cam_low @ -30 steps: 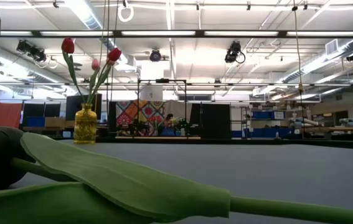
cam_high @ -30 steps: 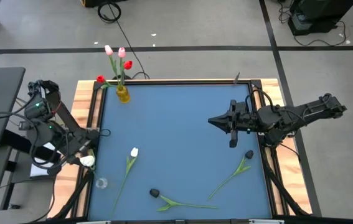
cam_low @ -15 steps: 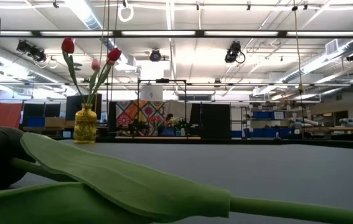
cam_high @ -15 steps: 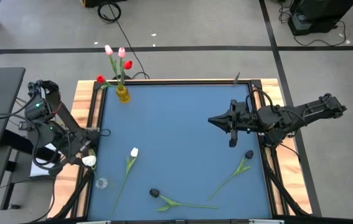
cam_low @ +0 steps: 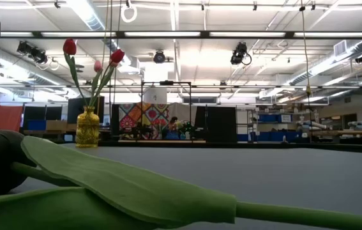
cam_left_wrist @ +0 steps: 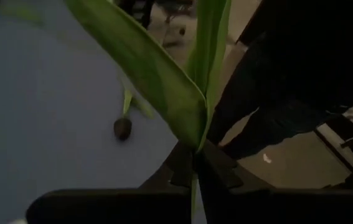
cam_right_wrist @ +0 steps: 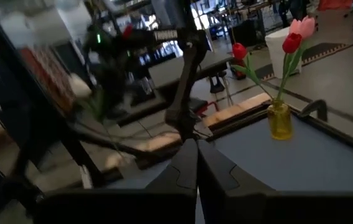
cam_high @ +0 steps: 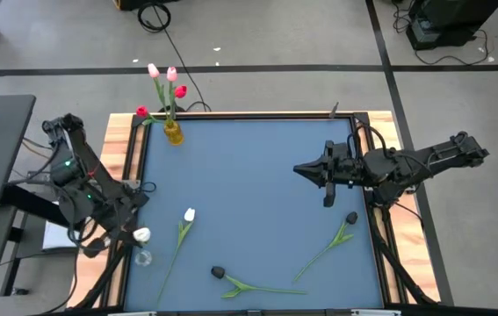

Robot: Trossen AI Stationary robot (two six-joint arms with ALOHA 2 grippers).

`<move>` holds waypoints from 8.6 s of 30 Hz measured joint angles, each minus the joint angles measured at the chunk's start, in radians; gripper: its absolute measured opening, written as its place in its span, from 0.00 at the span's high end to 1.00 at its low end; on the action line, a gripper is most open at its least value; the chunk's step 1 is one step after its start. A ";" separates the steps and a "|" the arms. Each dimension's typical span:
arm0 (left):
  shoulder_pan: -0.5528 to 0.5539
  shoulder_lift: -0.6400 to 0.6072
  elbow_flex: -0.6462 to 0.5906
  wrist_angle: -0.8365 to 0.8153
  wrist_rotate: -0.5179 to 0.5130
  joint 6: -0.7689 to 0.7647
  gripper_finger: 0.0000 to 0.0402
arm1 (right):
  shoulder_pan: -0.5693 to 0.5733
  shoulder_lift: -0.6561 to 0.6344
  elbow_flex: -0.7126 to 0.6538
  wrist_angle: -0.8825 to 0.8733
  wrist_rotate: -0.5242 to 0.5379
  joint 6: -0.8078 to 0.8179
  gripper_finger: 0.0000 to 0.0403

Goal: Sort flowers into vase by color
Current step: Put the top white flower into the transparent vase, then put the top black flower into the transparent vase

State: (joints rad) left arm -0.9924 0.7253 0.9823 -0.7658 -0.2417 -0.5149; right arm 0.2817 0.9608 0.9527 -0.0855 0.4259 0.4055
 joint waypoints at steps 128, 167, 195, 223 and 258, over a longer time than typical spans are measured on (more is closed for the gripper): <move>0.637 0.547 0.252 0.505 -0.218 0.005 0.33 | -0.069 0.264 -0.099 0.592 -0.099 -0.164 0.97; 0.758 0.707 0.251 0.770 0.090 0.244 0.98 | -0.179 0.262 -0.099 0.629 -0.340 -0.034 0.72; 0.241 0.189 0.254 0.289 0.184 0.273 0.97 | -0.141 0.255 -0.100 0.468 -0.006 0.246 0.64; -0.333 -0.051 -0.145 0.430 -0.239 0.377 0.99 | 0.052 0.258 -0.100 0.332 0.381 0.628 0.64; -0.365 -0.119 -0.222 0.293 -0.280 0.362 0.99 | 0.163 0.258 -0.100 0.407 0.527 0.624 0.64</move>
State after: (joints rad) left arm -1.3571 0.6064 0.7605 -0.4729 -0.5212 -0.1527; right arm 0.4446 1.2190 0.8528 0.3210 0.9527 1.0298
